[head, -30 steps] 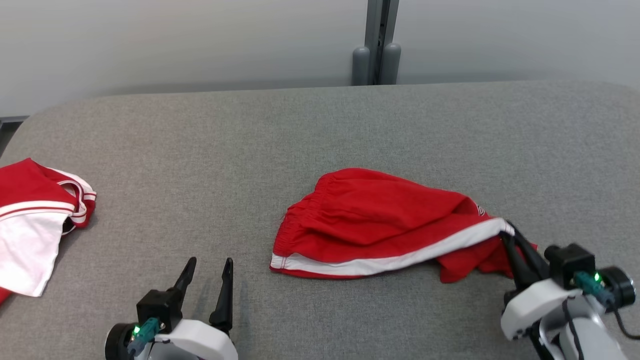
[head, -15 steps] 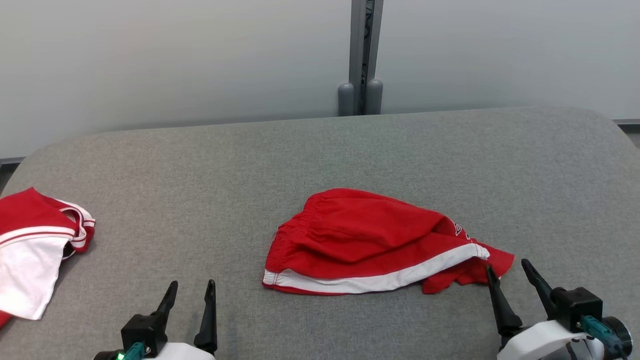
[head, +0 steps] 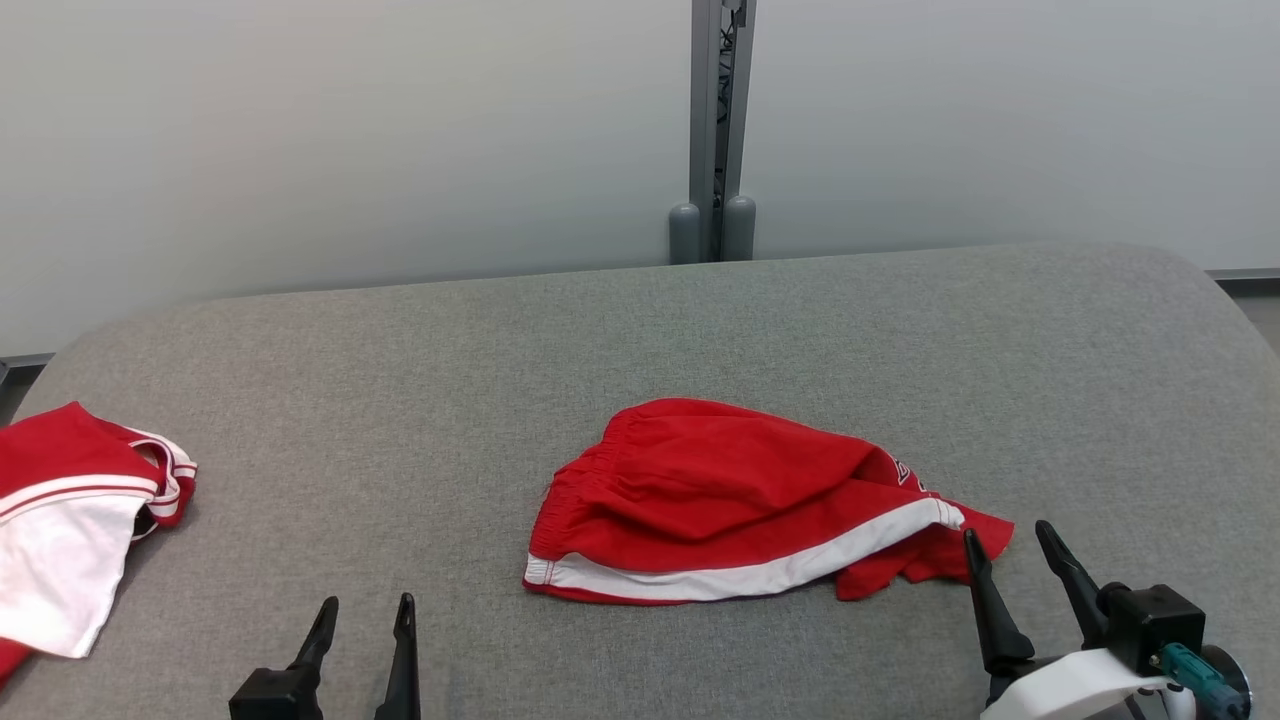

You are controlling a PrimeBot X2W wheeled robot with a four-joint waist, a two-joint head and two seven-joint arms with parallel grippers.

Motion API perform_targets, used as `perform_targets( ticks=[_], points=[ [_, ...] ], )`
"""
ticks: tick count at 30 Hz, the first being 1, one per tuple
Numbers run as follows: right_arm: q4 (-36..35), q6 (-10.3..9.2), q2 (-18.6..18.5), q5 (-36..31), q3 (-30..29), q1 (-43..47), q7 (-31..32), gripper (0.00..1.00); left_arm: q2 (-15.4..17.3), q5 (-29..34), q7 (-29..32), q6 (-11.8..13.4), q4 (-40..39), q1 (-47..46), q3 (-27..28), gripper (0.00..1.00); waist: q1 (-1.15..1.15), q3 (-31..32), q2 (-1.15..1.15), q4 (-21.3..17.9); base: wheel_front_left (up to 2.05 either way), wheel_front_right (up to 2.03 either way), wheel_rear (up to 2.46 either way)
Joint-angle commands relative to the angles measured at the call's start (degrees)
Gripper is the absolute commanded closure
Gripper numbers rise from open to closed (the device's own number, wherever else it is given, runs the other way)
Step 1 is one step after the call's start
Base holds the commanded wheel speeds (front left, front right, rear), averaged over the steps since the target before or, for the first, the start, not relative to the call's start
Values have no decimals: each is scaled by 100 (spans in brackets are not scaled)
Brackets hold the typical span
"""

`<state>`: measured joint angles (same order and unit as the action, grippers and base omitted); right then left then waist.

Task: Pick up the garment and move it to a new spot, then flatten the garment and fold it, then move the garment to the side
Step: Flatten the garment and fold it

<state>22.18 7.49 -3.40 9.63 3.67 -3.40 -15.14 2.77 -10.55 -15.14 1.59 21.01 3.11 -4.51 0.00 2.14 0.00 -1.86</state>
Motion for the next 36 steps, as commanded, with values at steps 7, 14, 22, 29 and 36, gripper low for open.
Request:
perform_targets(
  ticks=[7, 14, 22, 29, 36],
  points=[
    [70, 0, 24, 54, 33, 16, 0, 0, 21, -31, -1, -85, -22, -74, -112, 0, 0, -86, 0, 0, 0, 0, 0],
    [166, 0, 27, 208, 222, -196, 0, 0, 22, -79, -2, -178, 20, -320, -377, 0, 0, -433, 0, -9, 0, 0, 0],
    [160, 0, 31, 396, 260, -497, 0, 0, 22, -189, -1, -324, 155, -713, -661, 0, 0, -937, 0, 5, 0, 0, 0],
    [120, 0, 31, 525, 421, -647, 0, 0, 22, -180, -2, -361, 228, -956, -728, 0, 0, -1215, 0, -4, 0, 0, 0],
    [-17, 0, 27, 650, 554, -539, 0, 0, 22, -222, -2, -343, 247, -969, -755, 0, 0, -1250, 0, -44, 0, 0, 0]
  ],
)
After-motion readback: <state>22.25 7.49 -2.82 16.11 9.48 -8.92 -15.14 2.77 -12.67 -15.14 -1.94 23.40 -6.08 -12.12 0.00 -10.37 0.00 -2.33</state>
